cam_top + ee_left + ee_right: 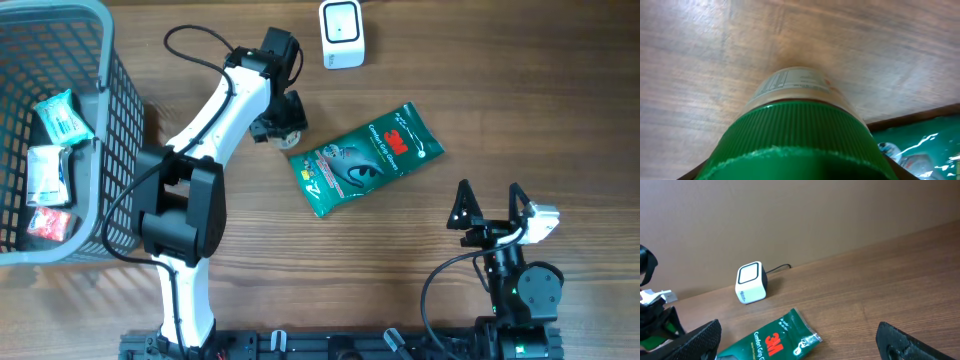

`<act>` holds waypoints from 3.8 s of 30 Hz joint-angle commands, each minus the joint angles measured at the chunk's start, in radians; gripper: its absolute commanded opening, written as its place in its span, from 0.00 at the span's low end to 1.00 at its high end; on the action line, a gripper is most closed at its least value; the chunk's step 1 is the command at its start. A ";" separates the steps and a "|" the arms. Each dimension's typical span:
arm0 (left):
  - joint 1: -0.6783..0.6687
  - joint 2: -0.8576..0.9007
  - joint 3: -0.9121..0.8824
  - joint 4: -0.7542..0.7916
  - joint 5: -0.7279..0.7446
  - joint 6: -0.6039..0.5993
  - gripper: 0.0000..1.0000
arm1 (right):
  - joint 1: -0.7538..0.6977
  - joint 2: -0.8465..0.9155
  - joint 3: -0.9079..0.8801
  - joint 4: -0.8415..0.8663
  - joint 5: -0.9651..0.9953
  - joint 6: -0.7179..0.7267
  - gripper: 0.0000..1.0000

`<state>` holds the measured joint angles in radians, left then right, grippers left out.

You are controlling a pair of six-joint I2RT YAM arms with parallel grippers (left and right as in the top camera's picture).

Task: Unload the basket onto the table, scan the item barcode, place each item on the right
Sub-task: 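Carry the jar toward the scanner and set it beside the 3M pack, then return the left gripper to the basket and grasp the white packet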

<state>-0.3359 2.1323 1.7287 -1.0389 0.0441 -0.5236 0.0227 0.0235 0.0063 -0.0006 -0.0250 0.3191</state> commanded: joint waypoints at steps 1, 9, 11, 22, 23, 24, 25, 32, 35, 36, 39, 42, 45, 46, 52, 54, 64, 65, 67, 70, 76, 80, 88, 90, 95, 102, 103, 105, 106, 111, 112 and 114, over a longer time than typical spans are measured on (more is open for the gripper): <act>-0.015 0.029 0.003 0.042 0.014 0.023 0.63 | -0.003 0.001 -0.001 0.003 -0.008 -0.002 1.00; -0.113 0.072 0.003 0.029 0.004 0.023 0.81 | -0.003 0.001 -0.001 0.003 -0.008 -0.002 1.00; -0.130 0.072 0.009 0.024 -0.026 0.023 0.97 | -0.003 0.001 -0.001 0.003 -0.008 -0.001 1.00; -0.130 -0.142 0.507 -0.423 -0.212 0.022 1.00 | -0.003 0.001 -0.001 0.003 -0.008 -0.001 1.00; -0.123 -0.173 0.542 -0.441 -0.252 0.021 1.00 | -0.003 0.001 -0.001 0.003 -0.008 -0.002 1.00; -0.106 -0.217 0.573 -0.451 -0.298 0.014 1.00 | -0.003 0.001 -0.001 0.003 -0.008 -0.002 1.00; -0.093 -0.243 0.581 -0.449 -0.322 0.007 1.00 | -0.003 0.001 -0.001 0.003 -0.008 -0.002 1.00; 0.286 -0.449 0.583 -0.452 -0.420 -0.230 1.00 | -0.003 0.001 -0.001 0.003 -0.008 -0.001 1.00; 0.513 -0.434 0.574 -0.487 -0.418 -0.248 1.00 | -0.003 0.001 -0.001 0.003 -0.008 -0.002 1.00; 0.571 -0.423 0.572 -0.503 -0.409 -0.248 1.00 | -0.003 0.001 -0.001 0.003 -0.008 -0.002 1.00; 0.716 -0.377 0.567 -0.535 -0.396 -0.248 1.00 | -0.003 0.001 -0.001 0.003 -0.008 -0.002 1.00; 0.814 -0.332 0.525 -0.518 -0.338 -0.251 1.00 | -0.003 0.001 -0.001 0.003 -0.008 -0.001 1.00; 0.864 -0.285 0.457 -0.472 -0.338 -0.223 1.00 | -0.003 0.001 -0.001 0.003 -0.008 -0.002 1.00; 0.872 -0.268 0.409 -0.426 -0.368 -0.204 0.99 | -0.003 0.001 -0.001 0.003 -0.008 -0.002 1.00; 0.873 -0.241 0.049 -0.125 -0.502 0.037 0.99 | -0.003 0.001 -0.001 0.003 -0.008 -0.002 1.00; 0.873 -0.240 -0.074 0.007 -0.496 0.166 1.00 | -0.003 0.001 -0.001 0.003 -0.008 -0.002 1.00; 0.873 -0.237 -0.257 0.378 -0.437 0.637 1.00 | -0.003 0.001 -0.001 0.003 -0.008 -0.001 1.00; 0.873 -0.234 -0.257 0.382 -0.437 0.661 0.99 | -0.003 0.001 -0.001 0.003 -0.008 -0.002 1.00; 0.873 -0.224 -0.257 0.374 -0.437 0.703 0.95 | -0.003 0.001 -0.001 0.003 -0.008 -0.001 1.00; 0.873 -0.205 -0.257 0.338 -0.415 0.772 0.92 | -0.003 0.001 -0.001 0.003 -0.008 -0.001 1.00; 0.873 -0.135 -0.257 0.317 -0.336 0.812 0.90 | -0.003 0.001 -0.001 0.003 -0.008 -0.002 1.00; 0.873 -0.096 -0.257 0.317 -0.336 0.811 0.94 | -0.003 0.001 -0.001 0.003 -0.008 -0.002 1.00; 0.874 -0.068 -0.257 0.318 -0.368 0.811 0.87 | -0.003 0.001 -0.001 0.003 -0.008 -0.001 1.00; 0.884 -0.068 -0.257 0.330 -0.377 0.809 0.88 | -0.003 0.001 -0.001 0.003 -0.008 -0.002 1.00; 0.911 -0.067 -0.257 0.367 -0.377 0.808 0.94 | -0.003 0.001 -0.001 0.003 -0.008 -0.002 1.00; 0.934 -0.067 -0.257 0.428 -0.370 0.808 0.89 | -0.003 0.001 -0.001 0.003 -0.008 -0.001 1.00; 0.934 -0.067 -0.257 0.433 -0.360 0.808 0.85 | -0.003 0.001 -0.001 0.003 -0.008 -0.002 1.00; 0.934 -0.067 -0.257 0.439 -0.335 0.808 0.76 | -0.003 0.001 -0.001 0.003 -0.008 -0.002 0.99; 0.934 -0.067 -0.257 0.442 -0.323 0.808 0.70 | -0.003 0.001 -0.001 0.003 -0.008 -0.002 1.00; 0.934 -0.067 -0.257 0.443 -0.321 0.808 0.49 | -0.003 0.001 -0.001 0.003 -0.008 -0.002 1.00; 0.934 -0.067 -0.257 0.443 -0.321 0.808 0.45 | -0.003 0.001 -0.001 0.003 -0.008 -0.002 1.00; 0.934 -0.067 -0.257 0.443 -0.321 0.808 0.45 | -0.003 0.001 -0.001 0.003 -0.008 -0.002 0.99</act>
<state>0.5941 2.0460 1.4780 -0.6003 -0.2901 0.2840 0.0227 0.0235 0.0063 -0.0006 -0.0250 0.3195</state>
